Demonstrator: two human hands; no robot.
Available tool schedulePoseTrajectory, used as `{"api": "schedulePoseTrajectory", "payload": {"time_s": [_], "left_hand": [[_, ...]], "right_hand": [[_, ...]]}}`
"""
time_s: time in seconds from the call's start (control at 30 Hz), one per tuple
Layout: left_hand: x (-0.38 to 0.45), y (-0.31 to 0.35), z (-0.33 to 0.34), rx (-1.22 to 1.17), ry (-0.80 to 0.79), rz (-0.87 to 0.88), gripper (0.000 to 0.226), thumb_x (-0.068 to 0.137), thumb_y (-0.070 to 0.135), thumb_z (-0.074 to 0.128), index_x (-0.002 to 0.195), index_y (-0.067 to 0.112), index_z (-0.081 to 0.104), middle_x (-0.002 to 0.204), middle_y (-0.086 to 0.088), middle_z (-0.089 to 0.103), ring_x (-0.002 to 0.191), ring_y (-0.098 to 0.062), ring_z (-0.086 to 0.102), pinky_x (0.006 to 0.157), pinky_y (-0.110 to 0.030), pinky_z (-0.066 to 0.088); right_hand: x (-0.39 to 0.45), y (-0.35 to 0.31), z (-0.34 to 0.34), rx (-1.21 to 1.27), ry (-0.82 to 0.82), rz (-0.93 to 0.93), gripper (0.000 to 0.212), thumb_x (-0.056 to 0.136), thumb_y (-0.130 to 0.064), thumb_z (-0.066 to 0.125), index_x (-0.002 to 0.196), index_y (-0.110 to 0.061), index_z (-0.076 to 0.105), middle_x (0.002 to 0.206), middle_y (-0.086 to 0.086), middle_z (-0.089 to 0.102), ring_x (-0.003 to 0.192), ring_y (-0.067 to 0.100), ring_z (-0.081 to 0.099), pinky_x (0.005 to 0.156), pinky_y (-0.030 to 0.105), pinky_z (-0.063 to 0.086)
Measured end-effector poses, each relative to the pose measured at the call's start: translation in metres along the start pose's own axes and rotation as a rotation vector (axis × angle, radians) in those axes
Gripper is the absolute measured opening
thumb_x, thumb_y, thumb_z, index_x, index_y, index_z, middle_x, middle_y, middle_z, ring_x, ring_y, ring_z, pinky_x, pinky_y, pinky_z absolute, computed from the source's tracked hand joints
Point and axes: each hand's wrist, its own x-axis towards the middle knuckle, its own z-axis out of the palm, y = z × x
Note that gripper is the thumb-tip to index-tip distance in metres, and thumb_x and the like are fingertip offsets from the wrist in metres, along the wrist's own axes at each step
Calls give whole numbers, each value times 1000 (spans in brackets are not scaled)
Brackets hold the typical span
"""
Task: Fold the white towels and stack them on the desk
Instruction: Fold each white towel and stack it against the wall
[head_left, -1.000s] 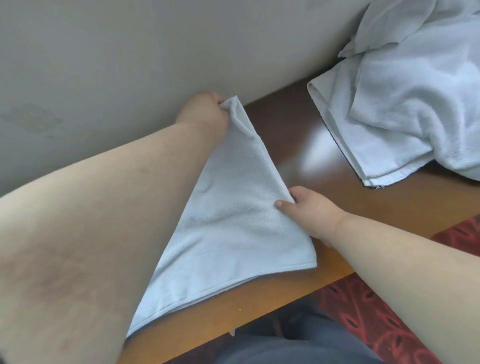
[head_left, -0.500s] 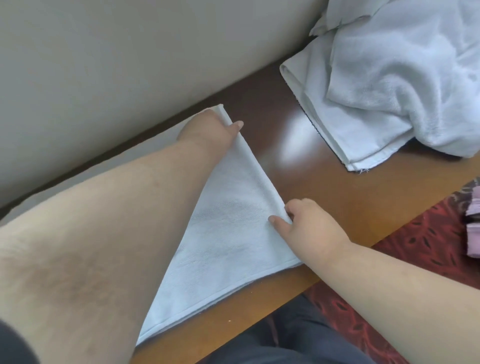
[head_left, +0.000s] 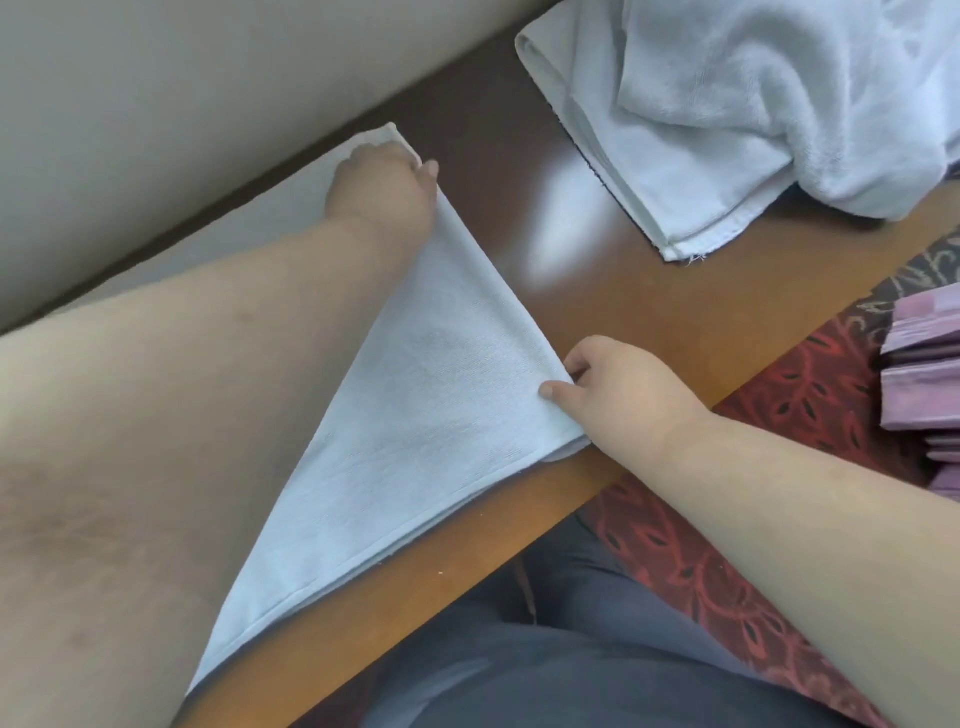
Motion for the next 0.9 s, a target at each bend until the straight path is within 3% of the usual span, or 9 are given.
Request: {"api": "schedulePoseTrajectory", "payload": {"time_s": [0.17, 0.23, 0.3, 0.4, 0.53, 0.6, 0.7, 0.77, 0.9], "left_hand": [[-24, -1, 9, 101, -24, 89, 61, 96, 56, 37, 147, 23, 33, 141, -11, 43, 129, -34, 36, 100, -46, 36], [-18, -1, 12, 87, -69, 123, 56, 97, 54, 34, 148, 32, 30, 146, -9, 38, 135, -34, 29, 106, -51, 31], [-12, -2, 17, 127, -158, 138, 51, 100, 50, 28, 148, 34, 30, 156, -10, 22, 145, -35, 14, 113, -56, 17], [-11, -6, 26, 154, -186, 151, 57, 101, 49, 19, 154, 30, 12, 162, -9, 2, 148, -34, -2, 116, -56, 5], [-23, -14, 12, -29, -229, 141, 67, 100, 51, 25, 155, 26, -2, 163, -6, 2, 149, -29, -1, 119, -48, 2], [-44, -21, -4, -194, -177, 101, 64, 100, 46, 32, 155, 25, 8, 161, -7, 16, 147, -28, 13, 119, -41, 11], [-108, -46, -20, -288, -23, -2, 57, 100, 39, 40, 152, 24, 25, 156, -6, 31, 142, -26, 26, 118, -39, 19], [-159, -71, -23, -258, 33, -58, 54, 99, 36, 43, 150, 23, 31, 154, -7, 35, 142, -25, 27, 119, -43, 15], [-242, -133, -21, -148, 40, -294, 53, 98, 37, 44, 149, 25, 34, 156, -6, 30, 146, -28, 19, 119, -49, 5]], "right_hand": [[-12, 2, 3, 87, 17, -34, 19, 93, -46, 57, 92, -27, 56, 83, -4, 67, 73, 13, 65, 68, 34, 54], [-14, 1, 5, 106, -23, -43, 20, 93, -45, 57, 96, -25, 56, 82, -3, 68, 73, 15, 68, 70, 36, 55], [-13, 1, 5, 19, -79, -13, 23, 93, -45, 57, 96, -22, 54, 75, -3, 70, 68, 14, 68, 62, 31, 52], [-6, -2, 1, -94, -173, 74, 34, 91, -49, 60, 87, -16, 51, 68, -1, 71, 62, 17, 68, 55, 29, 50], [2, -12, -16, -321, -37, 6, 50, 73, -61, 70, 95, -25, 45, 85, -7, 57, 71, 12, 57, 52, 30, 37], [6, -30, -19, -271, 23, -131, 50, 74, -56, 70, 109, -30, 46, 101, -9, 51, 86, 14, 55, 62, 30, 38], [20, -72, -11, -169, 114, -397, 45, 89, -39, 62, 130, -26, 49, 128, -1, 49, 120, 21, 45, 94, 33, 40], [29, -105, 5, -206, 122, -557, 43, 95, -28, 56, 136, -22, 50, 142, 3, 45, 133, 23, 37, 109, 33, 31], [29, -167, 58, -279, 51, -818, 44, 99, -22, 48, 143, -21, 46, 155, 5, 34, 145, 23, 22, 119, 35, 16]]}}
